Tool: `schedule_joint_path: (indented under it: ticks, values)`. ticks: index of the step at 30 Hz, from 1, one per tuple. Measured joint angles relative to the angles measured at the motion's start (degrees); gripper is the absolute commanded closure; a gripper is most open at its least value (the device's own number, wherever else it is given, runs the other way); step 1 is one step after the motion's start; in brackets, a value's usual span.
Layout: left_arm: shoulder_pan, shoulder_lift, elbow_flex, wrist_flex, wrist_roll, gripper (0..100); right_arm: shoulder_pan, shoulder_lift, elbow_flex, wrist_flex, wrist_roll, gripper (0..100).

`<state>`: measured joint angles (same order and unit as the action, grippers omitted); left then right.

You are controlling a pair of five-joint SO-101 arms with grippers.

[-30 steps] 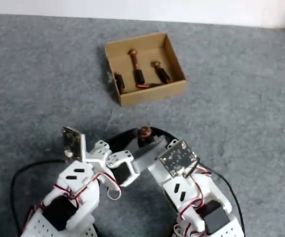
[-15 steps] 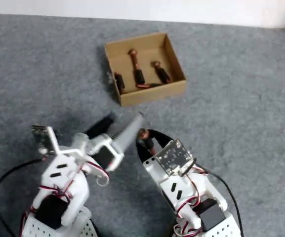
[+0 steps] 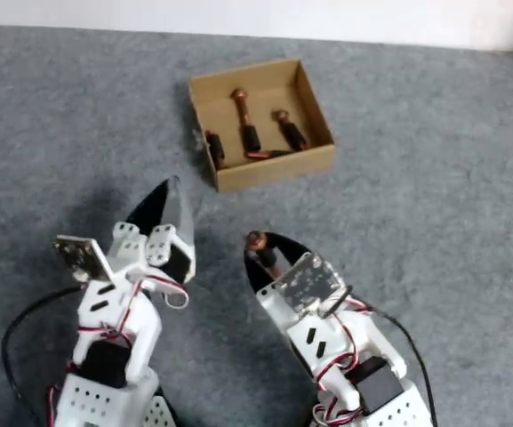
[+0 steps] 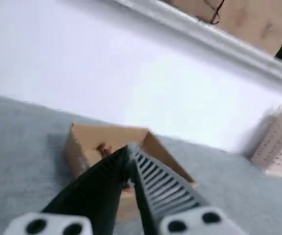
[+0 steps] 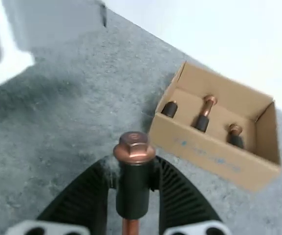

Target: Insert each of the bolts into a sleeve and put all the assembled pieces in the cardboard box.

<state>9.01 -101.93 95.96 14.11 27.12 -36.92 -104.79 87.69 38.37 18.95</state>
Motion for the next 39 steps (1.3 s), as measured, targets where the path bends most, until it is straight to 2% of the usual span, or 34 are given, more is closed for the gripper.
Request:
schedule_joint_path:
  ticks: [3, 7, 12, 17, 20, 26, 29, 33, 35, 39]
  values:
    - [-3.43, 2.55, 0.09, -2.81, -0.18, 99, 1.76, 1.41, -0.7, -2.73, 2.9, 99.4]
    - [-6.24, 7.12, 0.35, -6.86, -0.18, 99, 5.45, 12.22, -7.82, -7.91, 3.43, 99.4]
    - [-6.86, 13.27, 0.35, -11.69, -0.18, 99, 7.91, 39.38, -27.34, -10.11, 3.43, 99.4]
    - [-6.86, 19.96, 0.09, -13.63, -0.18, 99, 12.22, 72.18, -55.65, -10.11, 3.43, 99.4]
    - [-6.95, 24.88, -1.05, -13.89, -0.18, 99, 15.21, 90.37, -73.67, -6.86, 3.43, 99.4]
    - [-6.95, 33.41, -4.92, -13.89, -0.18, 99, 18.81, 119.21, -104.35, 7.21, 3.52, 99.4]
    - [-7.56, 35.78, -6.07, -14.07, -0.18, 99, 19.6, 125.71, -113.58, 12.75, 3.52, 99.4]
    - [-8.62, 36.57, -6.42, -14.07, -0.18, 99, 19.34, 126.07, -118.59, 13.89, 3.52, 98.6]
    - [-8.53, 36.57, -6.42, -14.07, -0.18, 99, 19.25, 126.07, -119.12, 13.89, 3.52, 92.3]
    - [-8.62, 36.57, -6.42, -14.07, -0.18, 99, 19.43, 126.15, -119.21, 16.62, 3.52, 67.6]
